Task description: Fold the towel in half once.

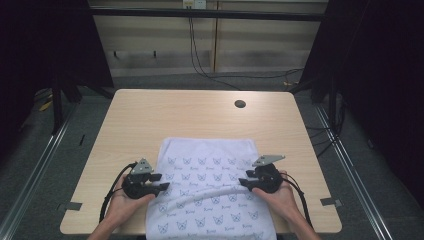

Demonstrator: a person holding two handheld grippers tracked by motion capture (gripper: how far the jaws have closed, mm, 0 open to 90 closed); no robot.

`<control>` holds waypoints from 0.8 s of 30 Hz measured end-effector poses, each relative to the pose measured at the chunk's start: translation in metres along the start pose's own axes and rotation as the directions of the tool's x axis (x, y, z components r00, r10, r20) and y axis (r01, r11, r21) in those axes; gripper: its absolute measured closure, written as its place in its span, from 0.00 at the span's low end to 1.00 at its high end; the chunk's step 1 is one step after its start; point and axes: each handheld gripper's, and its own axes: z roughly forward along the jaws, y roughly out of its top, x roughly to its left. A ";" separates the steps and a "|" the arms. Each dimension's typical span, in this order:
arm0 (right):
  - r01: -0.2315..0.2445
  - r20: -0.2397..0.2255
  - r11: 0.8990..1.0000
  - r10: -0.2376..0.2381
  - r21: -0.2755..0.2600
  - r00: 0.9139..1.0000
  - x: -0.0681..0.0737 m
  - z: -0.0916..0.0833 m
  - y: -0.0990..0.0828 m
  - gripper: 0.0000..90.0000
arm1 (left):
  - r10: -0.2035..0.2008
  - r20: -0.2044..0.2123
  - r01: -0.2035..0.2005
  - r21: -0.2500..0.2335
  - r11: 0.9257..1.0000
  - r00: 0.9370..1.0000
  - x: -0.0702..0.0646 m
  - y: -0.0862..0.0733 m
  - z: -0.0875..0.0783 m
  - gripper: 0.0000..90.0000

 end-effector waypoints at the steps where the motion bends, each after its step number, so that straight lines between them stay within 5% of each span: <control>1: 0.000 -0.004 1.000 0.000 0.014 1.000 0.005 -0.006 -0.005 0.60 | -0.001 0.005 0.001 0.006 1.000 1.000 -0.004 -0.002 -0.002 0.58; 6: -0.006 -0.029 0.999 0.007 0.035 1.000 0.013 -0.015 -0.013 0.60 | 0.000 0.024 0.000 0.027 1.000 1.000 -0.016 -0.009 -0.011 0.58; 9: -0.013 -0.056 0.999 0.016 0.043 0.998 0.013 -0.019 -0.011 0.57 | -0.012 0.044 0.011 0.021 1.000 0.999 -0.010 -0.007 -0.012 0.58; 10: -0.036 -0.035 0.999 0.035 -0.025 0.999 0.002 -0.024 -0.004 0.55 | -0.017 0.041 0.017 0.002 1.000 0.999 -0.006 -0.004 -0.012 0.58; 14: -0.069 0.010 0.992 0.071 -0.109 0.997 -0.027 -0.027 0.017 0.56 | -0.058 0.007 0.058 -0.060 0.996 0.998 0.017 0.014 -0.011 0.58; 18: -0.099 0.061 0.991 0.105 -0.086 0.993 -0.066 -0.005 0.038 0.65 | -0.113 -0.030 0.111 -0.068 0.991 0.993 0.045 0.026 0.000 0.61; 24: -0.106 0.119 0.993 0.111 -0.044 0.987 -0.091 0.024 0.047 0.68 | -0.170 -0.044 0.167 -0.072 0.983 0.984 0.063 0.030 0.007 0.62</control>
